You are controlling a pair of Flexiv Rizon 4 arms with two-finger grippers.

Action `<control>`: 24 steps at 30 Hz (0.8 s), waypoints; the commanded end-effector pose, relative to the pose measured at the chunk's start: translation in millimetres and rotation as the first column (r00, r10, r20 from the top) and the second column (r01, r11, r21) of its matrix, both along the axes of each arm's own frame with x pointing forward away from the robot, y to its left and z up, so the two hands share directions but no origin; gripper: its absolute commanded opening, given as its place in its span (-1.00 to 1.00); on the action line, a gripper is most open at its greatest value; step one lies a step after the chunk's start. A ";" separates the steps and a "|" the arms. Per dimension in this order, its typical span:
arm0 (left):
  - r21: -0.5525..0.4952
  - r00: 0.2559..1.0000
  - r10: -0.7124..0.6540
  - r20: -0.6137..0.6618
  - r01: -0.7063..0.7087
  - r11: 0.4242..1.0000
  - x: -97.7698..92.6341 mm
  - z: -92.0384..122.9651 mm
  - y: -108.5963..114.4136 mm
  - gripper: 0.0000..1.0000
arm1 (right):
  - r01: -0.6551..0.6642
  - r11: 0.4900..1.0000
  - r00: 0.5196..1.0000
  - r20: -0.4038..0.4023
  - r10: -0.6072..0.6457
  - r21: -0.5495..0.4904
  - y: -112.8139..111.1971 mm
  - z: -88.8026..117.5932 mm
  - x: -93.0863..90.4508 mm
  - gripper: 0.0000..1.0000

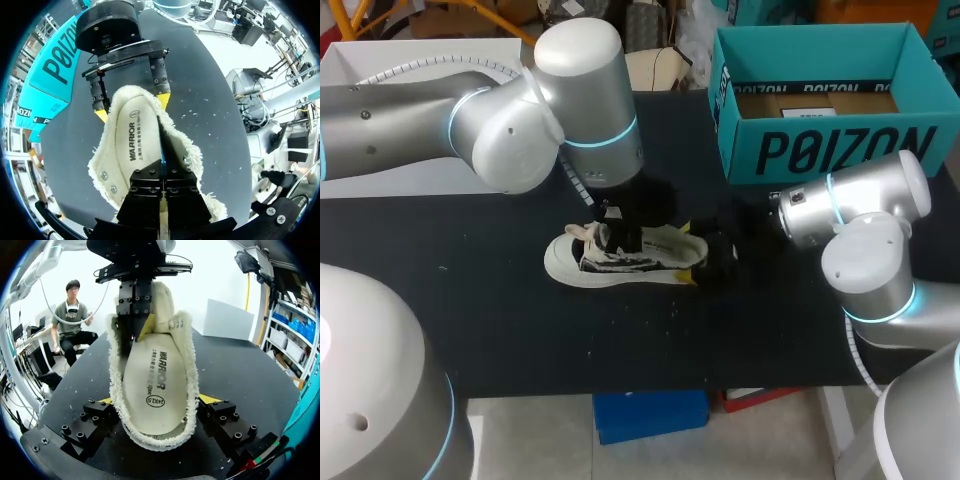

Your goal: Take the shoe out of the shoebox, open the shoe tongue, remove and reinsert the insole, then place the shoe into the shoebox

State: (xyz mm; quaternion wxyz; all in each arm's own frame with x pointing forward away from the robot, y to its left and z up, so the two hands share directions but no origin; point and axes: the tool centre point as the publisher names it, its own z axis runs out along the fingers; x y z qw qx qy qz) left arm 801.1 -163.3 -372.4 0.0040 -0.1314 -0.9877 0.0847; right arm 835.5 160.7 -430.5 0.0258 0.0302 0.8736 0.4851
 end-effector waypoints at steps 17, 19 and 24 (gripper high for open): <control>-0.015 1.000 0.010 0.029 -0.010 1.000 -1.9 12.0 9.7 -1.00 | 0.003 1.000 1.000 -0.001 -0.003 -0.002 0.5 -5.4 4.0 -1.00; -0.016 0.999 0.011 0.031 -0.011 1.000 -1.7 13.0 10.2 -1.00 | 0.003 1.000 1.000 -0.001 -0.003 -0.002 0.5 -5.4 4.0 -1.00; -0.020 0.999 0.016 0.038 -0.016 1.000 -1.6 15.0 12.0 -1.00 | 0.003 1.000 1.000 -0.001 -0.003 -0.002 0.5 -5.4 4.0 -1.00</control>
